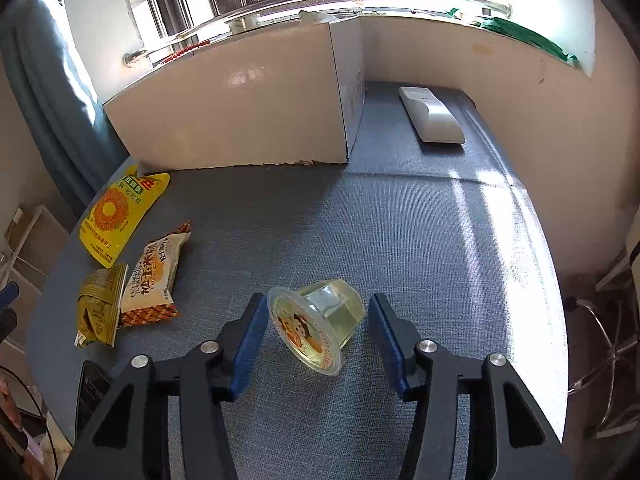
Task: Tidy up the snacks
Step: 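Grasp the cartoon-labelled jelly cup with the right tool while the left tool grasps the yellow triangular bag, then carry the jelly cup and yellow bag over the white box and release both inside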
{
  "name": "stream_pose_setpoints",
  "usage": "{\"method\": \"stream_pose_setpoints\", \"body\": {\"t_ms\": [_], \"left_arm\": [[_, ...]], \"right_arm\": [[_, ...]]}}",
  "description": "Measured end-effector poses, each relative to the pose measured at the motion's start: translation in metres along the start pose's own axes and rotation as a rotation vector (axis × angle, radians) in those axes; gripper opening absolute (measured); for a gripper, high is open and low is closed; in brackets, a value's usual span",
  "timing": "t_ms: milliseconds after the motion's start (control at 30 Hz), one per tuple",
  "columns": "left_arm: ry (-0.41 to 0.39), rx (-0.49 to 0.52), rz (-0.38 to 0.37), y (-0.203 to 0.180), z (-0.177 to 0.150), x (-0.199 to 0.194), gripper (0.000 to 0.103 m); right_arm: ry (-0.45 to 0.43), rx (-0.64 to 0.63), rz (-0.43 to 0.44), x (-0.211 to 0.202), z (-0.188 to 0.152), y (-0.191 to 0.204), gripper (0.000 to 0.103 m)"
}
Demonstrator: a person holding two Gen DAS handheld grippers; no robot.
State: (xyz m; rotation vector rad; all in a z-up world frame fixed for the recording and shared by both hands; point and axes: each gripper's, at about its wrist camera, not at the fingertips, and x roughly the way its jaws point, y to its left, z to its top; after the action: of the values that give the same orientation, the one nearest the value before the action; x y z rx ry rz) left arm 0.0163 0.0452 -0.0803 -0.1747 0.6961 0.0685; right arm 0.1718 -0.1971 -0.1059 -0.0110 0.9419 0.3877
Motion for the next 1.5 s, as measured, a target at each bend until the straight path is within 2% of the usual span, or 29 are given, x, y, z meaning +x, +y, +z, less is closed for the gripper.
{"method": "stream_pose_setpoints", "body": {"t_ms": [167, 300, 567, 733, 800, 833, 900, 933, 967, 1000, 1067, 1200, 1233, 1400, 1467, 1500], "left_arm": [[0.004, 0.016, -0.012, -0.003, 0.004, 0.004, 0.103], [0.017, 0.064, -0.009, -0.008, 0.018, 0.017, 0.103], [0.092, 0.099, -0.086, -0.014, 0.075, 0.086, 0.103], [0.196, 0.136, -0.038, -0.017, 0.091, 0.138, 0.098], [0.226, 0.143, -0.037, -0.019, 0.091, 0.150, 0.089], [0.242, 0.156, -0.033, -0.021, 0.089, 0.154, 0.080], [0.261, 0.173, 0.001, -0.023, 0.085, 0.160, 0.075], [0.261, 0.177, -0.007, -0.024, 0.083, 0.161, 0.071], [0.265, 0.177, -0.017, -0.024, 0.082, 0.162, 0.063], [0.259, 0.175, -0.023, -0.024, 0.081, 0.161, 0.062], [0.253, 0.167, -0.045, -0.023, 0.083, 0.158, 0.044], [0.211, 0.178, -0.063, -0.022, 0.089, 0.143, 0.030], [0.205, 0.182, -0.067, -0.022, 0.090, 0.138, 0.024], [0.166, 0.206, -0.085, -0.021, 0.096, 0.117, 0.012], [0.146, 0.201, -0.091, -0.018, 0.099, 0.108, 0.000], [0.133, 0.204, -0.099, -0.017, 0.101, 0.103, 0.000]], "right_arm": [[-0.015, 0.019, 0.040, -0.008, -0.003, -0.005, 0.050], [-0.061, 0.029, 0.071, -0.025, -0.003, -0.006, 0.050], [-0.141, 0.027, 0.123, -0.062, -0.007, -0.002, 0.050], [-0.165, 0.026, 0.135, -0.078, -0.013, -0.003, 0.050], [-0.173, 0.026, 0.132, -0.083, -0.016, -0.003, 0.050], [-0.178, 0.030, 0.137, -0.086, -0.018, -0.005, 0.050], [-0.181, 0.034, 0.142, -0.089, -0.021, -0.006, 0.050], [-0.183, 0.034, 0.141, -0.090, -0.023, -0.007, 0.050], [-0.183, 0.037, 0.142, -0.091, -0.024, -0.008, 0.050], [-0.180, 0.040, 0.144, -0.092, -0.025, -0.009, 0.050], [-0.178, 0.044, 0.146, -0.092, -0.026, -0.011, 0.050], [-0.175, 0.040, 0.153, -0.091, -0.027, -0.009, 0.050], [-0.175, 0.038, 0.154, -0.091, -0.027, -0.008, 0.050], [-0.179, 0.033, 0.169, -0.090, -0.025, -0.003, 0.050], [-0.182, 0.027, 0.175, -0.091, -0.024, 0.000, 0.050], [-0.181, 0.023, 0.176, -0.091, -0.023, 0.001, 0.050]]}}
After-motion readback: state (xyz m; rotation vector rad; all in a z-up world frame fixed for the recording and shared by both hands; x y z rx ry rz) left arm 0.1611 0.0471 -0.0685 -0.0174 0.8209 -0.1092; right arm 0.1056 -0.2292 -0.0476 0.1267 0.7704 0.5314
